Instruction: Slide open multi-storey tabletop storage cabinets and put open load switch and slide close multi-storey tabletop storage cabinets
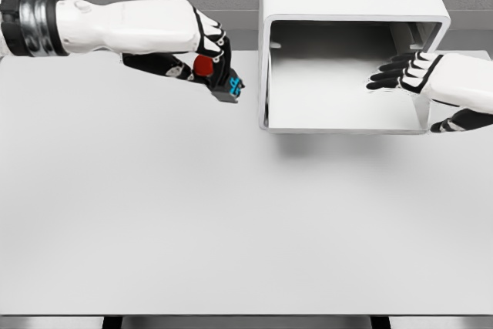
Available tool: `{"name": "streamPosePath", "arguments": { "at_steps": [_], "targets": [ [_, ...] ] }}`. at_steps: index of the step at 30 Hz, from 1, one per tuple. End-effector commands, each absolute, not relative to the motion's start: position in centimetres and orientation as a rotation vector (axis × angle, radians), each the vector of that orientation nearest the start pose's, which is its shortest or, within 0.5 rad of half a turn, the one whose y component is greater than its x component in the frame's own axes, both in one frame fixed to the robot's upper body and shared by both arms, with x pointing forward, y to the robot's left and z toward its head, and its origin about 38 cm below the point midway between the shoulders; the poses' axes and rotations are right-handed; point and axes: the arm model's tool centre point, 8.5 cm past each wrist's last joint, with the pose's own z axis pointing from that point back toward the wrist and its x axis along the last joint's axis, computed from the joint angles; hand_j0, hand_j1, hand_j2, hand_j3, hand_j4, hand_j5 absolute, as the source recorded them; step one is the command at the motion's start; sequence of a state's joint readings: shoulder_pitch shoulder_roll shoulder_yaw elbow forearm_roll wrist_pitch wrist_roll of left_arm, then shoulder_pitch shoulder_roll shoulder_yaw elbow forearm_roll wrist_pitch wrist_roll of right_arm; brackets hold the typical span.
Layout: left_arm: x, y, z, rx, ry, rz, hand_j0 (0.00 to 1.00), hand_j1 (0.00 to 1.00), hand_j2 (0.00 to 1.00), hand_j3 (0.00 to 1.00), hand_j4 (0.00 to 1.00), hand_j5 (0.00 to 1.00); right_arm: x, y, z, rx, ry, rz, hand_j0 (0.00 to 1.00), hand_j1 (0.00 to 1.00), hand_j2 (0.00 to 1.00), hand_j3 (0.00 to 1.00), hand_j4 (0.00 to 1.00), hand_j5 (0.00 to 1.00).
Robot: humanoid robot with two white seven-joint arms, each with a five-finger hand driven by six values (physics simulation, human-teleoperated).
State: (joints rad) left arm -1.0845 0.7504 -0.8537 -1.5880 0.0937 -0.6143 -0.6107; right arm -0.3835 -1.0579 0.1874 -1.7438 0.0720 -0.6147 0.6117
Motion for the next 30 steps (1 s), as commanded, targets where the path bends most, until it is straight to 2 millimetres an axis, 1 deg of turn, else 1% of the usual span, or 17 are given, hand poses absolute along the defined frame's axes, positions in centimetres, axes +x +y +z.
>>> {"name": "streamPosePath", "arguments": {
  "at_steps": [1, 4, 7, 9, 11, 12, 13, 14, 16, 17, 18, 20, 21, 24, 25, 27, 30],
  "targets": [
    [42.4, 17.0, 37.0, -0.011, 2.241, 2.494, 0.35, 0.35, 0.35, 0.35, 0.35, 0.35, 35.9, -37.1, 36.3, -0.533, -1.709, 1.927, 1.00, 1.00, 1.00, 1.00, 1.00, 1.00],
    [42.1, 14.4, 37.2, 0.044, 2.233, 2.437, 0.35, 0.35, 0.35, 0.35, 0.35, 0.35, 35.1, -38.6, 37.9, -0.569, -1.743, 1.873, 1.00, 1.00, 1.00, 1.00, 1.00, 1.00],
    [41.9, 11.8, 37.3, 0.036, 2.183, 2.404, 0.35, 0.35, 0.35, 0.35, 0.35, 0.35, 34.2, -40.8, 39.1, -0.651, -1.751, 1.806, 1.00, 1.00, 1.00, 1.00, 1.00, 1.00],
    [41.6, 10.2, 37.4, 0.066, 2.168, 2.380, 0.35, 0.35, 0.35, 0.35, 0.35, 0.35, 33.7, -42.5, 39.1, -0.671, -1.741, 1.752, 1.00, 1.00, 1.00, 1.00, 1.00, 1.00],
    [41.3, 8.3, 37.8, 0.089, 2.150, 2.347, 0.35, 0.35, 0.35, 0.35, 0.35, 0.35, 33.7, -44.8, 36.6, -0.636, -1.666, 1.684, 1.00, 1.00, 1.00, 1.00, 1.00, 1.00],
    [41.5, 8.0, 37.7, 0.075, 2.143, 2.352, 0.35, 0.35, 0.35, 0.35, 0.35, 0.35, 33.6, -45.7, 34.7, -0.598, -1.616, 1.664, 1.00, 1.00, 1.00, 1.00, 1.00, 1.00],
    [42.1, 7.3, 37.6, 0.082, 2.156, 2.353, 0.35, 0.35, 0.35, 0.35, 0.35, 0.35, 33.1, -45.8, 32.5, -0.543, -1.562, 1.668, 0.99, 0.99, 0.99, 0.99, 0.99, 0.99],
    [42.4, 6.9, 37.6, 0.092, 2.165, 2.353, 0.35, 0.35, 0.35, 0.35, 0.35, 0.35, 32.6, -45.9, 30.9, -0.501, -1.523, 1.670, 0.88, 0.88, 0.88, 0.88, 0.88, 0.88],
    [43.6, 5.3, 36.9, 0.139, 2.211, 2.355, 0.35, 0.35, 0.35, 0.35, 0.35, 0.35, 31.7, -45.3, 27.9, -0.420, -1.457, 1.693, 0.69, 0.69, 0.69, 0.69, 0.69, 0.69],
    [44.2, 4.5, 36.5, 0.148, 2.225, 2.365, 0.35, 0.35, 0.35, 0.35, 0.35, 0.35, 31.2, -43.8, 26.6, -0.371, -1.432, 1.747, 0.65, 0.65, 0.65, 0.65, 0.65, 0.65],
    [45.0, 4.3, 36.2, 0.152, 2.245, 2.382, 0.35, 0.35, 0.35, 0.35, 0.35, 0.35, 31.0, -42.9, 25.6, -0.343, -1.408, 1.789, 0.64, 0.64, 0.64, 0.64, 0.64, 0.64],
    [45.3, 3.8, 36.1, 0.161, 2.252, 2.385, 0.36, 0.36, 0.36, 0.36, 0.36, 0.36, 30.6, -41.7, 23.5, -0.277, -1.366, 1.827, 0.62, 0.62, 0.62, 0.62, 0.62, 0.62],
    [45.4, 3.7, 36.0, 0.165, 2.256, 2.388, 0.36, 0.36, 0.36, 0.36, 0.36, 0.36, 30.3, -40.6, 22.0, -0.238, -1.331, 1.878, 0.62, 0.62, 0.62, 0.62, 0.62, 0.62],
    [45.8, 3.5, 35.7, 0.171, 2.267, 2.398, 0.40, 0.40, 0.40, 0.40, 0.40, 0.40, 30.4, -40.1, 21.8, -0.225, -1.331, 1.889, 0.62, 0.62, 0.62, 0.62, 0.62, 0.62],
    [46.2, 3.4, 35.3, 0.142, 2.253, 2.423, 0.41, 0.41, 0.41, 0.41, 0.41, 0.41, 30.5, -39.8, 21.7, -0.215, -1.336, 1.895, 0.62, 0.62, 0.62, 0.62, 0.62, 0.62],
    [46.9, 3.0, 34.7, 0.118, 2.245, 2.455, 0.44, 0.44, 0.44, 0.44, 0.44, 0.44, 31.0, -38.4, 21.2, -0.174, -1.348, 1.922, 0.62, 0.62, 0.62, 0.62, 0.62, 0.62],
    [47.7, 3.4, 34.2, 0.102, 2.256, 2.484, 0.46, 0.46, 0.46, 0.46, 0.46, 0.46, 31.5, -38.0, 21.8, -0.185, -1.371, 1.932, 0.62, 0.62, 0.62, 0.62, 0.62, 0.62]
  ]
}}
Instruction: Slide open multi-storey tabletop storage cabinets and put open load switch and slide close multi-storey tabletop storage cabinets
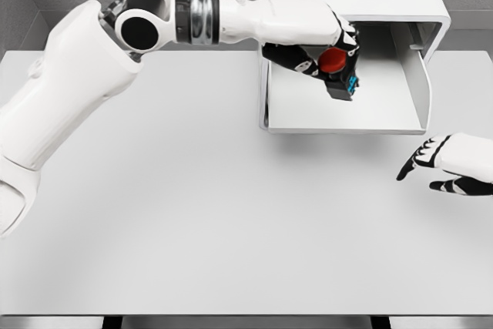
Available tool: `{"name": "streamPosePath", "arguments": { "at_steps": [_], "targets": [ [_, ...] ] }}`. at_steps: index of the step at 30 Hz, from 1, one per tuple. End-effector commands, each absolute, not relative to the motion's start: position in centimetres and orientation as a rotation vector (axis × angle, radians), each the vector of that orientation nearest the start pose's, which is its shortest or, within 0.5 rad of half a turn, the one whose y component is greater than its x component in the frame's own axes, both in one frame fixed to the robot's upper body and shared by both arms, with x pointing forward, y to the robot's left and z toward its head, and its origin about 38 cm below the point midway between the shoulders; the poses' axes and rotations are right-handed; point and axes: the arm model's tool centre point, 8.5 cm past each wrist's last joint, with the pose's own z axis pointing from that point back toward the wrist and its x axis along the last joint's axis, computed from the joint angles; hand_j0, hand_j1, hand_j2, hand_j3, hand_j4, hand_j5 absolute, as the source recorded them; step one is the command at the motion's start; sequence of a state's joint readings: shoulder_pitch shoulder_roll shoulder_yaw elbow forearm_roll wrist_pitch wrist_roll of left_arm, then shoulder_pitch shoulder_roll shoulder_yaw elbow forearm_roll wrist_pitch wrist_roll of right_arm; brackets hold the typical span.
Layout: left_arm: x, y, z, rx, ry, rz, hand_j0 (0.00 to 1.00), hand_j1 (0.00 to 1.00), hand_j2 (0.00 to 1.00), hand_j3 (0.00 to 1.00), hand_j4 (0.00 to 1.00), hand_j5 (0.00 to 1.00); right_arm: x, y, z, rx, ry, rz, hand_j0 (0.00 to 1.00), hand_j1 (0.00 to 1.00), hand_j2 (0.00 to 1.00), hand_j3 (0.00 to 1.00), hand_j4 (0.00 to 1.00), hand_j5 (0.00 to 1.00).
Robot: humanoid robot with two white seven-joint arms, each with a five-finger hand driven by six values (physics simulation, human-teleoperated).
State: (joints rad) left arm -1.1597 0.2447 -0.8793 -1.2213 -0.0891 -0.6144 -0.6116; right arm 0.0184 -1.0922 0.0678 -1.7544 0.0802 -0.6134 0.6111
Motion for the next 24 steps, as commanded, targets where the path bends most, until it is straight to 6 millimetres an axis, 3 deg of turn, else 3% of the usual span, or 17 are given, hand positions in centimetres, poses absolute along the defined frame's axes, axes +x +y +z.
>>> {"name": "streamPosePath", "arguments": {
  "at_steps": [1, 6, 12, 18, 22, 24],
  "targets": [
    [47.7, 3.4, 34.1, 0.103, 2.258, 2.487, 0.46, 0.46, 0.46, 0.46, 0.46, 0.46, 31.5, -37.9, 21.7, -0.183, -1.374, 1.930, 0.62, 0.62, 0.62, 0.62, 0.62, 0.62],
    [47.9, 3.6, 34.0, 0.090, 2.254, 2.499, 0.58, 0.58, 0.58, 0.58, 0.58, 0.58, 31.6, -37.5, 21.4, -0.165, -1.376, 1.935, 0.62, 0.62, 0.62, 0.62, 0.62, 0.62],
    [48.6, 4.1, 33.6, 0.084, 2.274, 2.521, 0.97, 0.97, 0.97, 0.97, 0.97, 0.97, 31.6, -37.4, 21.3, -0.164, -1.382, 1.932, 0.63, 0.63, 0.63, 0.63, 0.63, 0.63],
    [49.0, 4.3, 33.7, 0.072, 2.284, 2.529, 1.00, 1.00, 1.00, 1.00, 1.00, 1.00, 31.8, -37.2, 21.5, -0.167, -1.391, 1.931, 0.63, 0.63, 0.63, 0.63, 0.63, 0.63],
    [48.3, 4.4, 34.7, 0.094, 2.293, 2.485, 1.00, 1.00, 1.00, 1.00, 1.00, 1.00, 32.1, -37.1, 22.0, -0.180, -1.414, 1.927, 0.63, 0.63, 0.63, 0.63, 0.63, 0.63],
    [46.3, 7.3, 37.1, 0.147, 2.328, 2.390, 1.00, 1.00, 1.00, 1.00, 1.00, 1.00, 32.6, -36.8, 22.8, -0.202, -1.445, 1.927, 0.64, 0.64, 0.64, 0.64, 0.64, 0.64]
  ]
}}
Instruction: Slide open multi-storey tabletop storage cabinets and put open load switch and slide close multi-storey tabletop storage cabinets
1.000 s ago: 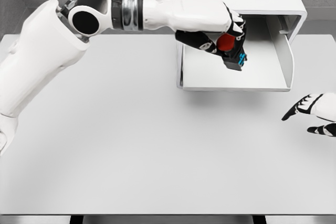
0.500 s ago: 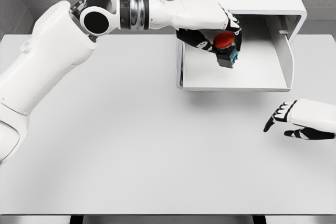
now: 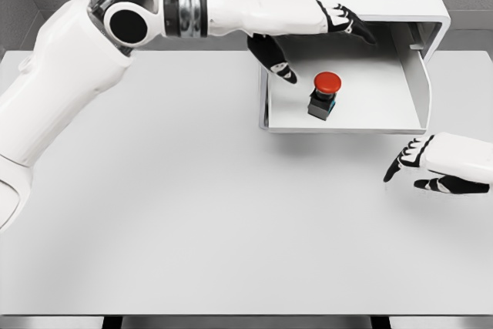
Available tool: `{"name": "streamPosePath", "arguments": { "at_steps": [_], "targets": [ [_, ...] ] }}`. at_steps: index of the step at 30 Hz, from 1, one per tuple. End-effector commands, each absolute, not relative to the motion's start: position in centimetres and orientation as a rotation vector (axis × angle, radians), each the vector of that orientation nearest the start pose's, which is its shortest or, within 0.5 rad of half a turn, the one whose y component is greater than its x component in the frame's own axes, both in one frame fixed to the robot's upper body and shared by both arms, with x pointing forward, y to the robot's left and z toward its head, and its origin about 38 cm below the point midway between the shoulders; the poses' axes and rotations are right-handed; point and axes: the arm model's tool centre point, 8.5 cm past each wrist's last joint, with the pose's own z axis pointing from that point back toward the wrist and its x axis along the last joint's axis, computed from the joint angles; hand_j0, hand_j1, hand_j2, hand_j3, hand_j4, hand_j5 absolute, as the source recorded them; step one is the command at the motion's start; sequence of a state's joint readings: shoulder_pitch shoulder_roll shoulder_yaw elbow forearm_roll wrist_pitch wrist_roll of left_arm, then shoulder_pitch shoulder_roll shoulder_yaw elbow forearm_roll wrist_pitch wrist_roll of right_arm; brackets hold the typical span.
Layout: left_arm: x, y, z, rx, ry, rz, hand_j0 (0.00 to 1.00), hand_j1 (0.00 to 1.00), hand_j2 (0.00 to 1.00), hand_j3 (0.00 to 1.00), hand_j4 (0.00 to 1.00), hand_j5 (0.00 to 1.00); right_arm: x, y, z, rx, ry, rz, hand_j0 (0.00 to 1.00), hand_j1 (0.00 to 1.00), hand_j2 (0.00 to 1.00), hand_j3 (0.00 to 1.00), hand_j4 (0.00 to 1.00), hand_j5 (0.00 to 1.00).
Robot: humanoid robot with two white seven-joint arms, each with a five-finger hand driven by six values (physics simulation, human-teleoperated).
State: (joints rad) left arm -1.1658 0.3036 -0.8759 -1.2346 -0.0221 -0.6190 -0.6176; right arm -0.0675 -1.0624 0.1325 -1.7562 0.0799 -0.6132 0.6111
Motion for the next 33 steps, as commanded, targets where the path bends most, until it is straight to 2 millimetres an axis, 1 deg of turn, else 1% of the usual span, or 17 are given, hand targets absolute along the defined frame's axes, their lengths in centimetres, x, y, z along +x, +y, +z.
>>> {"name": "streamPosePath", "arguments": {
  "at_steps": [1, 3, 4, 5, 6, 7, 9, 10, 11, 12, 13, 14, 15, 17, 22, 29, 33],
  "targets": [
    [45.1, 9.4, 38.1, 0.128, 2.313, 2.374, 1.00, 1.00, 1.00, 1.00, 1.00, 1.00, 32.8, -36.7, 23.1, -0.210, -1.457, 1.926, 0.63, 0.63, 0.63, 0.63, 0.63, 0.63],
    [44.3, 12.4, 39.0, 0.114, 2.330, 2.373, 1.00, 1.00, 1.00, 1.00, 1.00, 1.00, 33.3, -36.0, 23.6, -0.212, -1.479, 1.937, 0.63, 0.63, 0.63, 0.63, 0.63, 0.63],
    [44.4, 13.9, 39.1, 0.097, 2.349, 2.390, 1.00, 1.00, 1.00, 1.00, 1.00, 1.00, 33.5, -35.6, 23.4, -0.198, -1.483, 1.947, 0.63, 0.63, 0.63, 0.63, 0.63, 0.63],
    [44.7, 16.4, 39.1, 0.028, 2.358, 2.437, 1.00, 1.00, 1.00, 1.00, 1.00, 1.00, 33.6, -35.4, 23.6, -0.198, -1.491, 1.949, 0.63, 0.63, 0.63, 0.63, 0.63, 0.63],
    [44.9, 19.0, 37.6, -0.007, 2.374, 2.507, 1.00, 1.00, 1.00, 1.00, 1.00, 1.00, 33.8, -35.3, 23.9, -0.208, -1.498, 1.953, 0.63, 0.63, 0.63, 0.63, 0.63, 0.63],
    [44.8, 20.1, 36.6, -0.008, 2.387, 2.540, 1.00, 1.00, 1.00, 1.00, 1.00, 1.00, 33.9, -35.2, 24.0, -0.211, -1.504, 1.952, 0.63, 0.63, 0.63, 0.63, 0.63, 0.63],
    [44.9, 20.5, 34.2, 0.030, 2.397, 2.588, 1.00, 1.00, 1.00, 1.00, 1.00, 1.00, 33.9, -35.2, 24.0, -0.210, -1.506, 1.951, 0.64, 0.64, 0.64, 0.64, 0.64, 0.64],
    [45.2, 21.6, 32.8, 0.027, 2.413, 2.637, 1.00, 1.00, 1.00, 1.00, 1.00, 1.00, 33.9, -35.2, 24.0, -0.210, -1.506, 1.951, 0.64, 0.64, 0.64, 0.64, 0.64, 0.64],
    [46.5, 25.0, 29.7, -0.022, 2.462, 2.767, 1.00, 1.00, 1.00, 1.00, 1.00, 1.00, 33.9, -35.2, 24.1, -0.211, -1.507, 1.951, 0.64, 0.64, 0.64, 0.64, 0.64, 0.64],
    [47.0, 25.8, 29.4, -0.045, 2.484, 2.788, 1.00, 1.00, 1.00, 1.00, 1.00, 1.00, 34.0, -35.2, 24.3, -0.217, -1.511, 1.953, 0.64, 0.64, 0.64, 0.64, 0.64, 0.64],
    [46.7, 25.1, 28.9, -0.010, 2.473, 2.786, 1.00, 1.00, 1.00, 1.00, 1.00, 1.00, 34.1, -35.1, 24.4, -0.219, -1.518, 1.953, 0.64, 0.64, 0.64, 0.64, 0.64, 0.64],
    [45.7, 23.9, 29.2, 0.025, 2.432, 2.762, 1.00, 1.00, 1.00, 1.00, 1.00, 1.00, 34.3, -35.0, 24.7, -0.226, -1.530, 1.950, 0.64, 0.64, 0.64, 0.64, 0.64, 0.64],
    [45.3, 23.4, 28.2, 0.031, 2.382, 2.789, 1.00, 1.00, 1.00, 1.00, 1.00, 1.00, 34.4, -34.9, 25.0, -0.231, -1.537, 1.953, 0.64, 0.64, 0.64, 0.64, 0.64, 0.64],
    [45.4, 23.6, 28.0, -0.013, 2.340, 2.818, 1.00, 1.00, 1.00, 1.00, 1.00, 1.00, 34.8, -34.1, 24.9, -0.212, -1.544, 1.971, 0.64, 0.64, 0.64, 0.64, 0.64, 0.64],
    [45.2, 23.5, 27.4, 0.006, 2.340, 2.828, 1.00, 1.00, 1.00, 1.00, 1.00, 1.00, 35.3, -32.9, 24.9, -0.190, -1.560, 1.992, 0.64, 0.64, 0.64, 0.64, 0.64, 0.64],
    [45.1, 23.9, 27.2, -0.002, 2.330, 2.844, 1.00, 1.00, 1.00, 1.00, 1.00, 1.00, 36.1, -32.7, 26.2, -0.228, -1.591, 1.994, 0.64, 0.64, 0.64, 0.64, 0.64, 0.64],
    [44.1, 22.5, 27.1, 0.048, 2.278, 2.830, 1.00, 1.00, 1.00, 1.00, 1.00, 1.00, 37.4, -32.0, 26.2, -0.226, -1.603, 1.995, 0.64, 0.64, 0.64, 0.64, 0.64, 0.64]
  ]
}}
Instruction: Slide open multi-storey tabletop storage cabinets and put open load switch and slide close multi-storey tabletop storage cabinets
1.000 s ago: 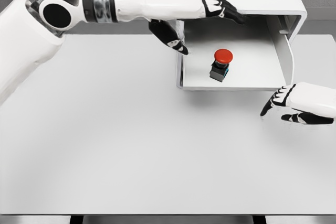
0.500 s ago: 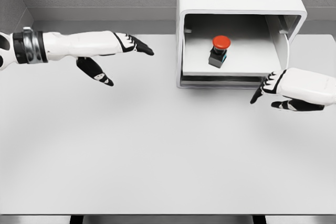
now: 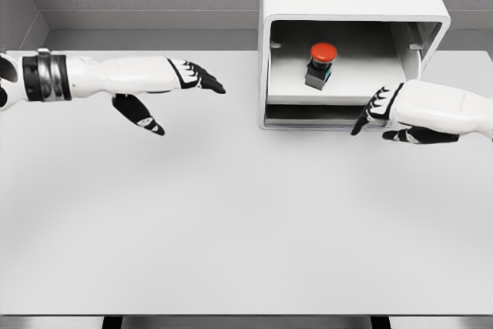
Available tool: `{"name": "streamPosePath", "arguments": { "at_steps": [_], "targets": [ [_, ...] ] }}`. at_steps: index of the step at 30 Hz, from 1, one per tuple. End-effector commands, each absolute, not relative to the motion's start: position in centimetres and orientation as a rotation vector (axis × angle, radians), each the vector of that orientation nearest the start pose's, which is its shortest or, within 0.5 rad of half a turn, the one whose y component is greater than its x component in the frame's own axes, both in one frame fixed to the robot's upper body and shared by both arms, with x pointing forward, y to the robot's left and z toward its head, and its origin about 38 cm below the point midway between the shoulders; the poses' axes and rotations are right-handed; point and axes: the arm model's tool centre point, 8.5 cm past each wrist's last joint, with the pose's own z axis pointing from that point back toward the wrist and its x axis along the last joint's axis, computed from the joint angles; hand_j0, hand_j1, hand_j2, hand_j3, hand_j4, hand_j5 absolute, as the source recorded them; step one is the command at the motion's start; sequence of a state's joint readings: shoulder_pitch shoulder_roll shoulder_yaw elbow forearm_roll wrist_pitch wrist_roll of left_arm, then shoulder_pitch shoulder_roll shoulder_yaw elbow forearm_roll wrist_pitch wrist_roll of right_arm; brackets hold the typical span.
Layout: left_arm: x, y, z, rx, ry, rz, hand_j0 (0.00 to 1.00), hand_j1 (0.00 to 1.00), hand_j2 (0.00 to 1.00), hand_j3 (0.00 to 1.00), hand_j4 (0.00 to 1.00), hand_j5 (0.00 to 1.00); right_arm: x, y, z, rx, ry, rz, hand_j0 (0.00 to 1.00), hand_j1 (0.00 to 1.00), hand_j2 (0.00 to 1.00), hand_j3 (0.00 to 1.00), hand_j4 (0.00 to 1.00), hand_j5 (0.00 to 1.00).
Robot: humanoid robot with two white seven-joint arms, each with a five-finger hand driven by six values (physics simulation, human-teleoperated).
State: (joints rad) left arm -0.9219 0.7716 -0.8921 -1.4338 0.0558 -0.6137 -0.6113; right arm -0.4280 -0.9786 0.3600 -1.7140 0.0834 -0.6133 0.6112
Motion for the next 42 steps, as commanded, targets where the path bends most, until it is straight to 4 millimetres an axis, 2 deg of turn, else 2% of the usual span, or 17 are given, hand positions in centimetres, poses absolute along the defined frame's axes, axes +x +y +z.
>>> {"name": "streamPosePath", "arguments": {
  "at_steps": [1, 20, 24, 42],
  "targets": [
    [43.9, 22.3, 26.9, -0.046, -1.657, -2.073, 1.00, 1.00, 1.00, 1.00, 1.00, 1.00, 37.6, -31.8, 26.3, -0.225, -1.609, 1.996, 0.64, 0.64, 0.64, 0.64, 0.64, 0.64],
    [44.1, 22.8, 26.9, -0.031, -1.647, -2.068, 1.00, 1.00, 1.00, 1.00, 1.00, 1.00, 41.5, -30.2, 24.8, -0.211, -1.578, 1.987, 0.64, 0.64, 0.64, 0.64, 0.64, 0.64],
    [44.1, 22.8, 26.9, -0.031, -1.647, -2.068, 1.00, 1.00, 1.00, 1.00, 1.00, 1.00, 41.4, -29.7, 24.1, -0.191, -1.568, 2.000, 0.64, 0.64, 0.64, 0.64, 0.64, 0.64],
    [44.2, 22.9, 26.8, -0.028, -1.644, -2.066, 1.00, 1.00, 1.00, 1.00, 1.00, 1.00, 44.9, -29.7, 23.8, -0.219, -1.536, 1.951, 0.65, 0.65, 0.65, 0.65, 0.65, 0.65]
  ]
}}
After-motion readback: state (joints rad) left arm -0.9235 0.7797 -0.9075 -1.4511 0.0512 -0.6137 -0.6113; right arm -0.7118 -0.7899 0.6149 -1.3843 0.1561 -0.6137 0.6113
